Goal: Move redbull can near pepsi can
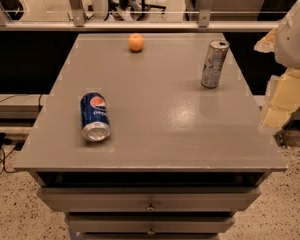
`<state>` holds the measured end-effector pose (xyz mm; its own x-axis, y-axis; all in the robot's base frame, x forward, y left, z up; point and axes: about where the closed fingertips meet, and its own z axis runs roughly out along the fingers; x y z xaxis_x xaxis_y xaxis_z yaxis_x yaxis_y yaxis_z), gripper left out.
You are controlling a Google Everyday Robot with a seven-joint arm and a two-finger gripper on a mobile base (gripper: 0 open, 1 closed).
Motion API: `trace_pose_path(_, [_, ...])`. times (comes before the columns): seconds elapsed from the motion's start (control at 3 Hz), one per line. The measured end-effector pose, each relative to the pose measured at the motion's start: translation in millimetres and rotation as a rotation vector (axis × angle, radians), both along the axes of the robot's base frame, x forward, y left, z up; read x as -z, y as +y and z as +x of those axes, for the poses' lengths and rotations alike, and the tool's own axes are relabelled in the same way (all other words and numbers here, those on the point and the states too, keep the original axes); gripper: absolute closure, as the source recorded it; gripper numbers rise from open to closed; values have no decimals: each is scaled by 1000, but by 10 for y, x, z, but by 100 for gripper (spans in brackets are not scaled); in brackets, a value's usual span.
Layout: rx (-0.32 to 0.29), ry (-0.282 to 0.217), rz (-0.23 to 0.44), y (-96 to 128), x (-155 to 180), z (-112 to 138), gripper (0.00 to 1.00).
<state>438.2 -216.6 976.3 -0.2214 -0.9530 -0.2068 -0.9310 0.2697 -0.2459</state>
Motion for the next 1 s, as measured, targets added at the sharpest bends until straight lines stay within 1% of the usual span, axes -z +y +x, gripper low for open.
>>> trace_pose_path(0.33, [0,0,0,0,0,0,0])
trace_pose_path(0.67, [21,-23,36,-129,57,183,0])
trace_pose_path(1.0, [88,-34,136,-498,193,477,0])
